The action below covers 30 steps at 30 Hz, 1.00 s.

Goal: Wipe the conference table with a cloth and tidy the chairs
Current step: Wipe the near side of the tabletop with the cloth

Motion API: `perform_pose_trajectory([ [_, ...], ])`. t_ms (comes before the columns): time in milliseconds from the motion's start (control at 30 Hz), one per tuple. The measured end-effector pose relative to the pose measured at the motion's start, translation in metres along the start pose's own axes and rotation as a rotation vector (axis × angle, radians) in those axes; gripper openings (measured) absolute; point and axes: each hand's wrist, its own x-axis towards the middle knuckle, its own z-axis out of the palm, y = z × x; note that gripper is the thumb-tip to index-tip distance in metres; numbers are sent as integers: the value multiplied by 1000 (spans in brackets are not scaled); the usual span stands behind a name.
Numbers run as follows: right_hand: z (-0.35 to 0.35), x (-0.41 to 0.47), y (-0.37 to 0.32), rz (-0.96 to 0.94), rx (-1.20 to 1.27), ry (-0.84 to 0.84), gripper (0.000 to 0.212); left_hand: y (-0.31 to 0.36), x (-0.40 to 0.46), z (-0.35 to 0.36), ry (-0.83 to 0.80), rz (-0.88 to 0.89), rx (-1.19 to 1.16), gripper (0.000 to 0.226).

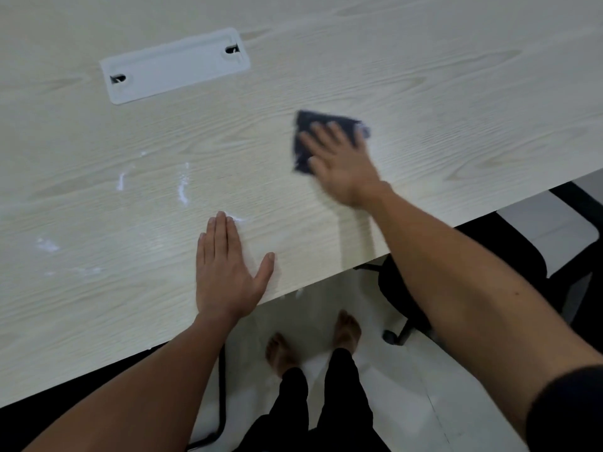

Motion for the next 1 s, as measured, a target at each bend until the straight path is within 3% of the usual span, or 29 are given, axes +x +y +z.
perform_pose_trajectory([
  [133, -6, -29, 42, 660, 212, 64, 63, 2, 1, 0, 9, -8, -23, 99],
  [233, 3, -34, -17, 855, 280, 106, 64, 1, 1, -1, 15, -10, -25, 99],
  [300, 13, -35, -72, 697, 267, 99, 64, 1, 1, -1, 16, -8, -22, 100],
  [433, 31, -44, -144, 48, 97, -4, 63, 2, 2, -2, 18, -7, -39, 105],
  [533, 25, -40, -118, -355, 20, -89, 57, 0, 0, -4, 15, -22, -104, 111],
  [600, 18, -43, -83, -422, -9, -102, 54, -2, -3, -7, 23, 2, -153, 112],
  [667, 15, -50, -51, -221, 12, -59, 55, -6, -6, -12, 32, 18, -196, 111],
  [733, 17, -64, -41, 145, 76, 19, 58, -17, -10, -17, 57, -12, -193, 109],
  [867, 24, -76, -110, 820, 256, 107, 64, -55, -23, -22, 54, -125, -104, 107],
  [933, 27, -74, -164, 889, 316, 97, 65, -75, -27, -22, 46, -150, -71, 107],
  [1000, 35, -67, -216, 829, 325, 97, 67, -88, -31, -21, 15, -165, -43, 106],
])
